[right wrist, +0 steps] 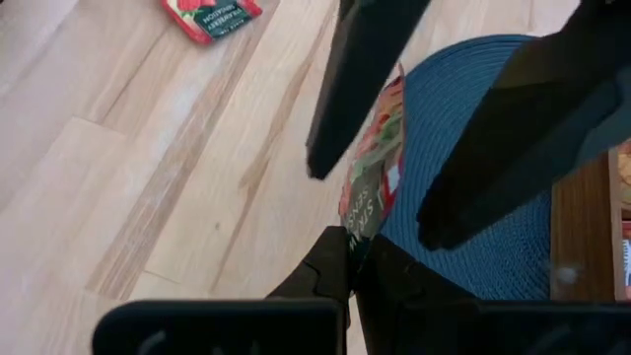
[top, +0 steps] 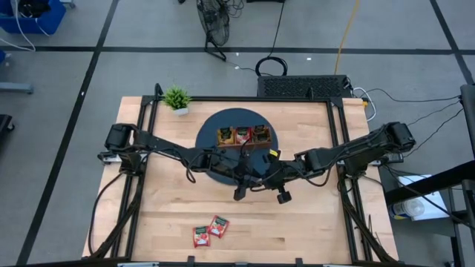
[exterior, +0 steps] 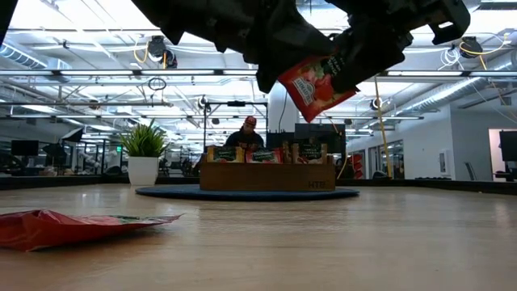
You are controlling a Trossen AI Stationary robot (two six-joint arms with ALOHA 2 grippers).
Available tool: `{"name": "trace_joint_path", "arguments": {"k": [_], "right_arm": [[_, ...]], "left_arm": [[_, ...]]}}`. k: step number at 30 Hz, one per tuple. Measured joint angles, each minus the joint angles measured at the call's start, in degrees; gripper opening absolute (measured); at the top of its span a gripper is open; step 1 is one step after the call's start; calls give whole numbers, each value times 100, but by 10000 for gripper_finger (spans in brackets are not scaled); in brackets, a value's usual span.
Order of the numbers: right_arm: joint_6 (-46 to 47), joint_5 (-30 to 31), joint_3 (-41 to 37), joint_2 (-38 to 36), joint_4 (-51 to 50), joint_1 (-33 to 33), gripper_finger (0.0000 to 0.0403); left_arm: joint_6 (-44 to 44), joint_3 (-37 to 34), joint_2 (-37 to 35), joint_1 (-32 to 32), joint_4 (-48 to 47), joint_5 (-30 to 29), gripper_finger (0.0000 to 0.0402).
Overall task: Pick & Place Tea
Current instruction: Put the red tea bag into the middle section of the wooden organizer
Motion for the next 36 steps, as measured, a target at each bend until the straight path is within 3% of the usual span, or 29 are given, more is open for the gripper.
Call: {"name": "trace_joint_path", "arguments": {"k": [6,12,17,23,27,30,33,36], "right_arm": [[2,-2,0,0,10,0,0],[87,10,0,7,28,-2,0],[313,86,0,7,45,-2,0],[1037,556,-110,-147,-552,32,20],[1242,591,-456,-445,-564,82,28],[1267,745,-783,-737,-266,79,29],[1228,745,-1140,-928,338,68,27],[987,748,-1380,-1059,1196,24,19]], "left_arm": [[-128,0,-4,112,21,11,114],[-54,0,-4,193,22,40,13],[476,0,-39,200,14,-93,4],[1267,-193,-643,222,-72,-1054,2],[1380,-1155,-1039,720,1023,-1162,2],[1251,-2186,-1079,1327,2930,-400,1],[812,-2836,-794,1856,5022,-44,1],[752,-3108,-261,2143,5680,-94,1]]}}
